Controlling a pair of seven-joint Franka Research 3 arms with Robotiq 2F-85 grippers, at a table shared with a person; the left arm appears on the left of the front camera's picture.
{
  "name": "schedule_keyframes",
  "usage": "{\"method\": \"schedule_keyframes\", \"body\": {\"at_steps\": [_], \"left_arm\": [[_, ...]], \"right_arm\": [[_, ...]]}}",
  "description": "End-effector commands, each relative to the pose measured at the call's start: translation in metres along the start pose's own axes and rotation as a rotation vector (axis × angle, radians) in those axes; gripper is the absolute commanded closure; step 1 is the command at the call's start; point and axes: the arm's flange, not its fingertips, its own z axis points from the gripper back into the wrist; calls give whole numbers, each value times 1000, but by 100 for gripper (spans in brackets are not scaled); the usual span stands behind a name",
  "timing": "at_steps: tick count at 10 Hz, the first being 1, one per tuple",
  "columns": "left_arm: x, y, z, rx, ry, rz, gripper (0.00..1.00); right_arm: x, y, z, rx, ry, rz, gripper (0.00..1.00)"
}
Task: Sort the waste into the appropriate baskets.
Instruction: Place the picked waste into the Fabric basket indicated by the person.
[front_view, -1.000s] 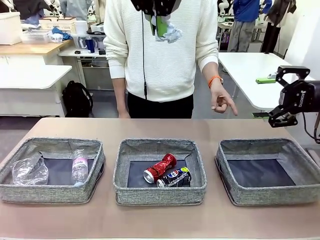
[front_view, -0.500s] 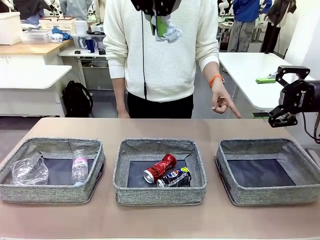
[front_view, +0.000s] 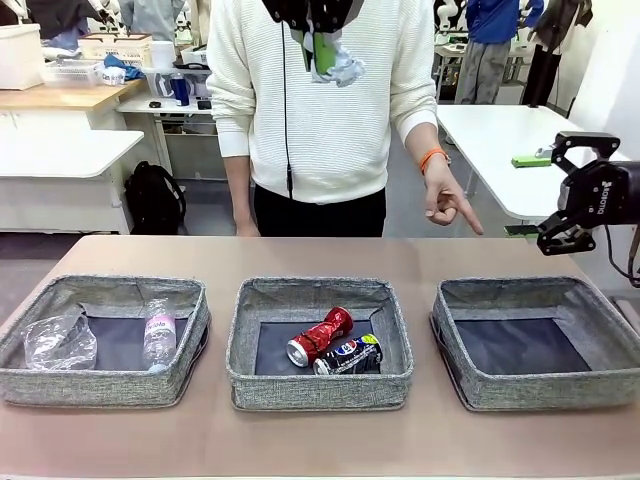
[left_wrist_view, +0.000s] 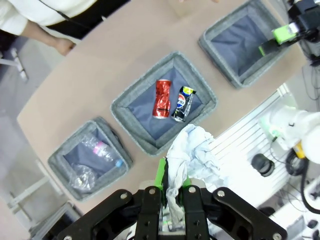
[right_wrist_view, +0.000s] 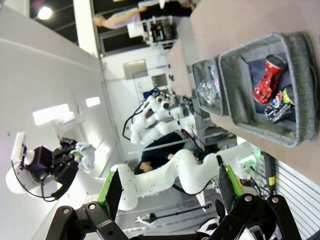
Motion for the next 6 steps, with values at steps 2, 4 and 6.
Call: {"method": "schedule_keyframes", "body": {"at_steps": [2, 4, 6], "left_arm": [[-40, -30, -81, -35, -167, 68, 90], [-37, -56, -157, -154, -302, 114, 90], [9, -94, -216, -281, -329, -47, 90]], "right_arm": [[-25, -7, 94, -91, -90, -3, 0], [-55, -20, 163, -113, -205, 28, 0], [-103, -37, 194, -211, -140, 175, 0]]}}
